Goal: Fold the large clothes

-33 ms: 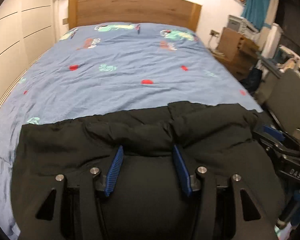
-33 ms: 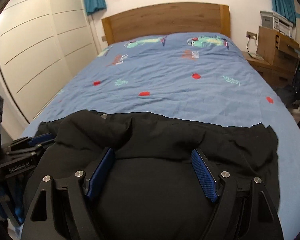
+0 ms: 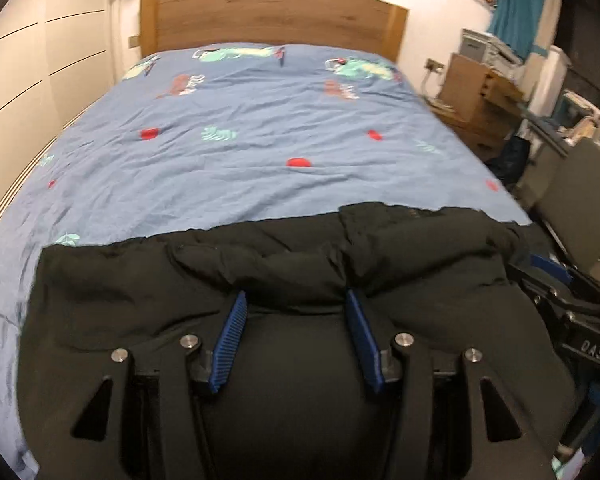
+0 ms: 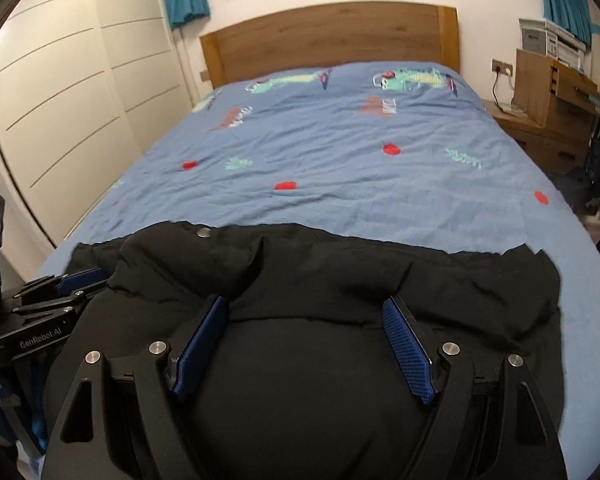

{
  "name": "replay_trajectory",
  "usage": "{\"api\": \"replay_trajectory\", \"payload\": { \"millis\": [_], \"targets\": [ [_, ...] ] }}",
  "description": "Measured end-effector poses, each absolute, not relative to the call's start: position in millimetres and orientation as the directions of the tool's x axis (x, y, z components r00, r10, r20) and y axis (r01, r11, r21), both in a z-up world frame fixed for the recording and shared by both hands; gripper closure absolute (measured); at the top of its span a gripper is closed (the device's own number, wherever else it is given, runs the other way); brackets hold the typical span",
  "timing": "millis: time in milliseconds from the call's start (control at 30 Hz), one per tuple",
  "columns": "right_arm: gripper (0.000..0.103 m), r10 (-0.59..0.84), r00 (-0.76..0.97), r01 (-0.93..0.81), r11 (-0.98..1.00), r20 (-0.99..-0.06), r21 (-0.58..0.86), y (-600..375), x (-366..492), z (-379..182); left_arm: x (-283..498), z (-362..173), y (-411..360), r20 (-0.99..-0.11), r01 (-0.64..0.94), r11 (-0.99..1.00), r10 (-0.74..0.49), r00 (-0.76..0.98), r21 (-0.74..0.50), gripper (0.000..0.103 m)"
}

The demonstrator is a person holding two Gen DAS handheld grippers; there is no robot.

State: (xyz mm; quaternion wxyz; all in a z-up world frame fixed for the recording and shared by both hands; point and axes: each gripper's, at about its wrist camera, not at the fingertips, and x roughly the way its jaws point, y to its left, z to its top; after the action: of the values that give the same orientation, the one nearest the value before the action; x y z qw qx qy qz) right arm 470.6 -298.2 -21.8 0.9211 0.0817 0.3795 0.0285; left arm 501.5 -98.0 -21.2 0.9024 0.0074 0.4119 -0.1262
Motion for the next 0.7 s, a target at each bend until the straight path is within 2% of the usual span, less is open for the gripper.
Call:
{"api": "replay_trajectory", "payload": {
  "millis": [267,700],
  "targets": [
    [0.02,0.13,0.684,0.068,0.968,-0.718,0.24,-316,504,-77,528,-57,-115,-0.734,0.209,0.977,-0.168,0.658,-0.037,0.051],
    [0.02,0.09,0.693,0.081,0.976,-0.716,0.201,-311,499,-85,531,-71,-118,-0.73,0.202,0.979,-0.134,0.671,0.005,0.051]
  ]
}}
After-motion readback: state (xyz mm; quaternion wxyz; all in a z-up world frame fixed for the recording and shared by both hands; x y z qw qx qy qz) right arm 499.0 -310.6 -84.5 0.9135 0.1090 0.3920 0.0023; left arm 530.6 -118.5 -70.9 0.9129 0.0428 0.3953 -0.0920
